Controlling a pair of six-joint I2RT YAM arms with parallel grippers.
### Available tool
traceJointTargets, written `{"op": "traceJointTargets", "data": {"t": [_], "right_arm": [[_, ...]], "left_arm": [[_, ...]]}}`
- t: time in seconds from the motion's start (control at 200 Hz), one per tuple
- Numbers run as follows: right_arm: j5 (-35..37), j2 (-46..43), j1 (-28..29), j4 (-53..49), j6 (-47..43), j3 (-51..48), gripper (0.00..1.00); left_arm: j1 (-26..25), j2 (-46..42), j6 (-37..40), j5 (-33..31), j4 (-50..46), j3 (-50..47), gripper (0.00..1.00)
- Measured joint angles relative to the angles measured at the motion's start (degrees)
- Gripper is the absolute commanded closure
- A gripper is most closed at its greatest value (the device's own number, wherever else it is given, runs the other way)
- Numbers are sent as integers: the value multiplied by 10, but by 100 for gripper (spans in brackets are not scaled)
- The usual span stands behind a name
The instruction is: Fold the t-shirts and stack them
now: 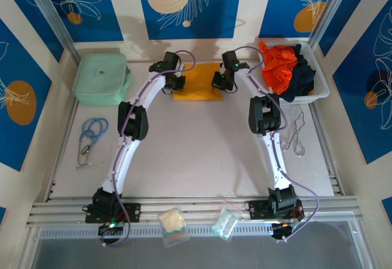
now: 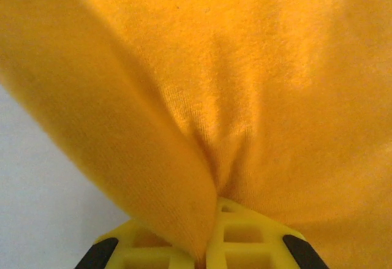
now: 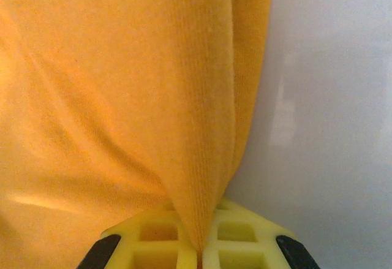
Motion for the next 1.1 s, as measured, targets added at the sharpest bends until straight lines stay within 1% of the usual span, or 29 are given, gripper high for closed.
{"op": "traceJointTargets", "data": {"t": [0.09,0.195,0.25,0.31,0.34,0.385,0.475,0.51,0.535,0.57,0.605,0.615,0.775,0.81,0.851,0.876,0.906,0.941,0.956,1.101], "right_arm": [[-7,17,-4,-10,0,31,100],[-8,21,-6,-13,1,38,100],[-8,23,-6,-14,2,41,100],[-9,23,-6,-15,2,42,100],[-10,23,-6,-15,3,42,97],[-12,23,-6,-16,4,42,88],[-20,24,-9,-24,7,46,68],[-23,25,-10,-29,8,50,62],[-27,26,-12,-33,10,56,54],[-29,27,-13,-38,12,63,47],[-31,27,-15,-47,10,72,41],[-31,27,-16,-48,8,74,39],[-36,24,-30,-69,1,117,25],[-35,19,-33,-72,-3,117,20],[-33,12,-36,-80,-7,116,12],[-31,6,-37,-83,-8,114,10],[-29,-5,-39,-86,-10,108,9],[-26,-19,-41,-90,-13,101,4],[-23,-26,-42,-92,-16,97,1],[-3,-126,-46,-100,-32,42,1]], "left_arm": [[1,2,6,2,12,0,90],[4,2,9,6,23,0,90],[6,2,9,7,27,0,88],[9,2,9,9,30,0,82],[10,2,9,9,31,0,76],[12,2,12,8,33,0,66],[15,2,18,4,34,0,39],[16,2,20,2,34,0,31],[17,2,26,0,34,0,25],[18,2,25,-3,35,0,13],[19,2,29,-4,35,0,2],[19,2,27,-5,35,0,0],[19,-5,41,-10,33,-2,1],[19,-11,43,-12,31,-4,1],[19,-22,46,-14,29,-8,1],[19,-32,49,-15,28,-11,1],[19,-45,51,-17,27,-16,1],[19,-64,54,-17,28,-24,1],[19,-73,54,-17,27,-27,0],[19,-183,56,-17,32,-66,1]]}}
